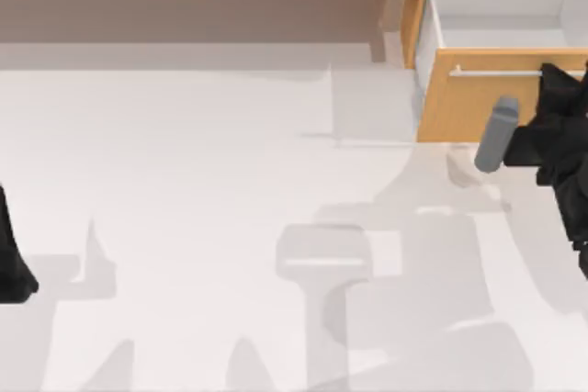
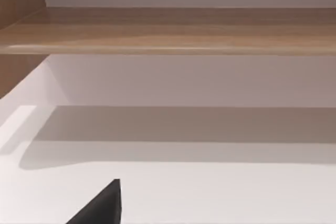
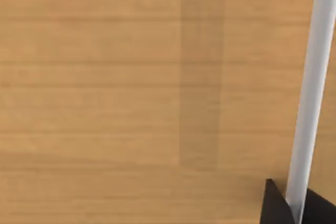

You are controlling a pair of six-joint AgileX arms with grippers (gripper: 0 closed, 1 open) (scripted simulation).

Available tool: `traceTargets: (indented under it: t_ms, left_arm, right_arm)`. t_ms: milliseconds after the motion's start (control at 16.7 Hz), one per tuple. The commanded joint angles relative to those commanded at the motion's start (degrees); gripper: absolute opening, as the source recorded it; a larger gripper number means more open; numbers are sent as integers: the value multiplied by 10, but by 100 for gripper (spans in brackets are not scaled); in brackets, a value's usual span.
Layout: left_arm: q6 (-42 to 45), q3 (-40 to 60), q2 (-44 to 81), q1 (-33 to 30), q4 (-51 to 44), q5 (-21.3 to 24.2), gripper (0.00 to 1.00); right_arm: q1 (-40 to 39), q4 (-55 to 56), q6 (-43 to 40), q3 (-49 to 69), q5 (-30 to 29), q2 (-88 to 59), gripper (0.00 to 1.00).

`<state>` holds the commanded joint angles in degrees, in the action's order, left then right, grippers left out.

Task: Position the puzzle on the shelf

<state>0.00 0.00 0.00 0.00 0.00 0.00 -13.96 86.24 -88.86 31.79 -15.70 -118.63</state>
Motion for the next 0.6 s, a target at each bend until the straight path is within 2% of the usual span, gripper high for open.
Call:
traceTargets:
  t_ms: [600]
  left_arm:
    - [0,0,0,0,0,0,100]
  right_arm:
    - [25,-85,-1,143,25,-57,0]
